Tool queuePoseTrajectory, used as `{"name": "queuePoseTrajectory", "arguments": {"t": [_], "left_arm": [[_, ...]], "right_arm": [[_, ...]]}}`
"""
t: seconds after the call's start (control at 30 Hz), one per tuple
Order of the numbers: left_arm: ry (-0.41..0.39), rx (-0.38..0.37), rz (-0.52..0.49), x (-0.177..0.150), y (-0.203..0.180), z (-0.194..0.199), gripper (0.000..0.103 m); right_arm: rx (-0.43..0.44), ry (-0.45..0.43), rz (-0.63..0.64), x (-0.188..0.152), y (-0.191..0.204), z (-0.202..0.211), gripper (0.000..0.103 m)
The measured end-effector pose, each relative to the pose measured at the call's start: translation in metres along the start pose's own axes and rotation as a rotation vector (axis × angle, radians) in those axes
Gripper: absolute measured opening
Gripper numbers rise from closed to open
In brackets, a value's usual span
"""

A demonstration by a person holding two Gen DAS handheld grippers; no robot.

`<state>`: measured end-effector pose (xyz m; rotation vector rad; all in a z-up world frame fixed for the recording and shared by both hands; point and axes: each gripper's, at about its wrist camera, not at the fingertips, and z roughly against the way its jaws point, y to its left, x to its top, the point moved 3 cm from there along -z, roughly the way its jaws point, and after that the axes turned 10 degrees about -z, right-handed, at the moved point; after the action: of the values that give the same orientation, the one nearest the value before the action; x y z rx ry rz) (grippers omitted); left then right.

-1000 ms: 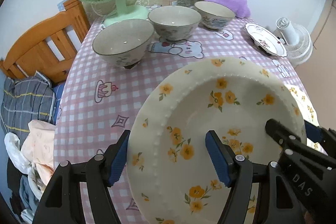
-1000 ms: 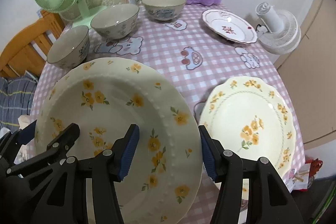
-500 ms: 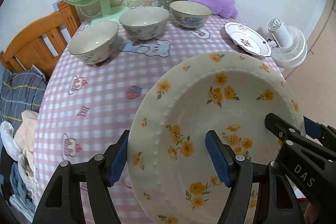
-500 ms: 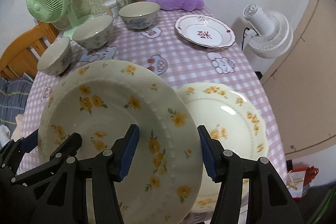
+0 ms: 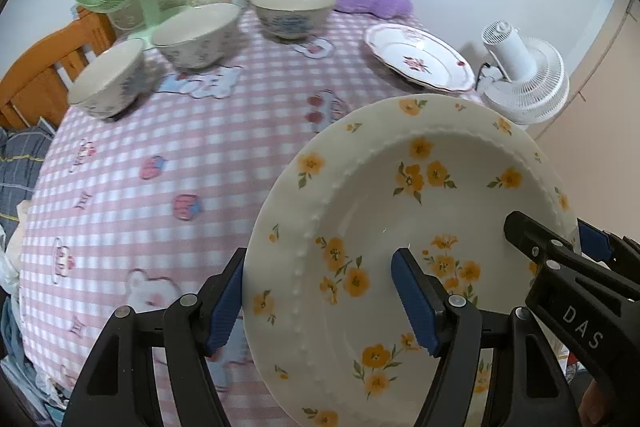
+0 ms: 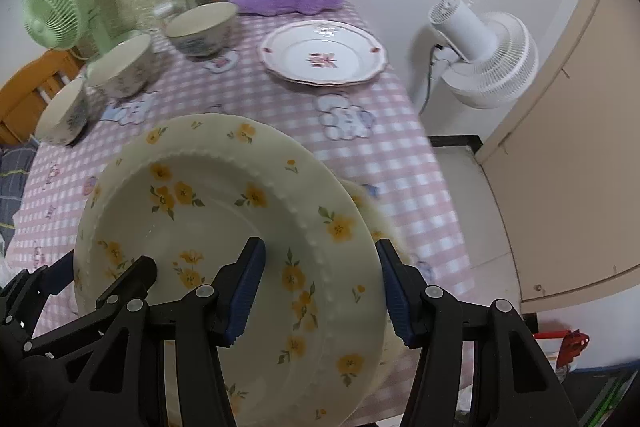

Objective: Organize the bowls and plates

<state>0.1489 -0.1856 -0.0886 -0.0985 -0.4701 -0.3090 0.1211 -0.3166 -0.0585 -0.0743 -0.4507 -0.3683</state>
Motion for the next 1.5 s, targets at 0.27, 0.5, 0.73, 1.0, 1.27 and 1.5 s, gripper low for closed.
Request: {"name": "queuePoseTrajectory", "arguments": {"t": [0.27,0.5,0.73,1.0,1.27,1.5], "left_arm": [[0.025,-0.014,-0.009,0.004,-0.035,-0.020,0.071],[0.054,-0.029,0.015,0.002,-0.052,-0.036,0.072],[0.073,-0.021,0.041,-0.002,-0.056,-0.046,0.074],[0.073,-0.021,0.056,-0.003,-0.053,-0.052,0.075],[0.065,0.063,0.022,0.001,-0.060,-0.054,0.077],[0.055,0.094,0.005,0.004,-0.062,-0.054,0.080]], "right_arm": [[-0.019,0.016,-0.006,0.005,-0.044,-0.017,0.060],[-0.026,0.043,0.006,0.008,-0.063,-0.032,0.060],[-0.025,0.044,0.049,0.010,-0.067,-0.043,0.058],[-0.013,0.046,0.058,0.013,-0.067,-0.043,0.053],[-0.016,0.052,0.065,0.013,-0.069,-0.046,0.046],[-0.020,0.053,0.078,0.010,-0.068,-0.045,0.044]]}}
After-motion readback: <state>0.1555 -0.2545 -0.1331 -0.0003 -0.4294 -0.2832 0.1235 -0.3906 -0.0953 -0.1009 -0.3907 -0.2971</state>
